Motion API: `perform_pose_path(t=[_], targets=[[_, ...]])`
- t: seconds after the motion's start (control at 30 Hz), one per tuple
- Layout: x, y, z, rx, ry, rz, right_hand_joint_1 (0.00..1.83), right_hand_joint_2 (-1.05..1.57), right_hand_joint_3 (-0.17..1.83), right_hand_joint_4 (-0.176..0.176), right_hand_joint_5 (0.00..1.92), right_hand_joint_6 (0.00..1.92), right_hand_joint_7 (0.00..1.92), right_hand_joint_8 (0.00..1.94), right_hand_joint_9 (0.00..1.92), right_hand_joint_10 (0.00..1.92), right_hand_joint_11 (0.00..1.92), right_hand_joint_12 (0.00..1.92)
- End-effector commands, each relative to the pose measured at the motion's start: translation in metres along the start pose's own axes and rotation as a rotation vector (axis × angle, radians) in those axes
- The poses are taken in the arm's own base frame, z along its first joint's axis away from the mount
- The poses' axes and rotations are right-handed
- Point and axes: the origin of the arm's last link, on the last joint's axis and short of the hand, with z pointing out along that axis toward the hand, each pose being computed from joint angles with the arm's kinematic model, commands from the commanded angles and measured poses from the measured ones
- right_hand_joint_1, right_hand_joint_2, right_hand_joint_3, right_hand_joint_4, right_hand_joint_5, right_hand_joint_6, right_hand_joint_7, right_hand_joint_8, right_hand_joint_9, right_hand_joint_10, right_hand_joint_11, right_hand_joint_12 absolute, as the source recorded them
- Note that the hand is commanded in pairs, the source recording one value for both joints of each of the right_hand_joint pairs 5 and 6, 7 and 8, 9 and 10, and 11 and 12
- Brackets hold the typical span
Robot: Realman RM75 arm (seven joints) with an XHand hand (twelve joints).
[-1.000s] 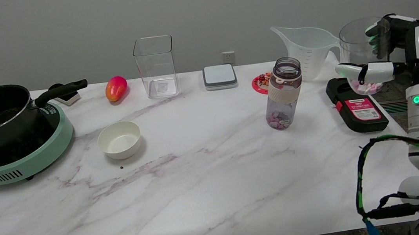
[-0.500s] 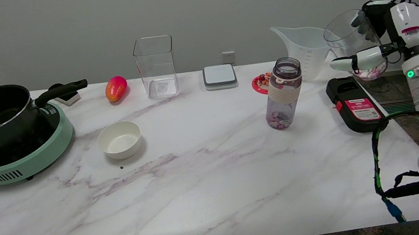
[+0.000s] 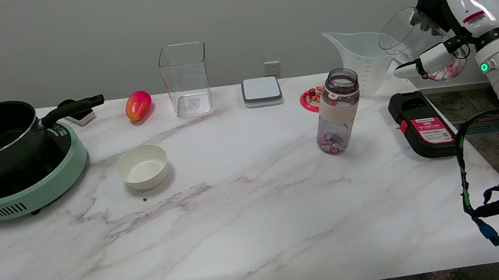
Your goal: Pour the candy into the black bottle.
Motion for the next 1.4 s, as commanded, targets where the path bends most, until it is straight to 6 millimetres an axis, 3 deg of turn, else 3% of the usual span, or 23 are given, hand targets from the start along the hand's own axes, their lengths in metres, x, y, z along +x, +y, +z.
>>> perform_pose_path(t=[0.03, 0.53, 0.77, 1.4], targets=[[0.017, -0.018, 0.028, 0.124, -0.103, -0.255, 1.54, 0.41, 1.45, 0.0, 1.0, 1.0, 1.37, 1.37, 1.35, 1.35, 1.1, 1.1], [0.021, -0.034, 0.034, 0.206, -0.124, -0.296, 1.54, 0.4, 1.45, 0.0, 1.0, 1.0, 1.37, 1.37, 1.36, 1.36, 1.12, 1.12], [0.027, -0.034, 0.036, 0.207, -0.102, -0.286, 1.51, 0.7, 1.22, 0.0, 1.08, 1.08, 1.46, 1.46, 1.44, 1.44, 1.2, 1.2], [0.021, -0.052, 0.03, 0.348, -0.159, -0.436, 1.46, 0.92, 1.06, 0.0, 1.18, 1.18, 1.52, 1.52, 1.51, 1.51, 1.27, 1.27]])
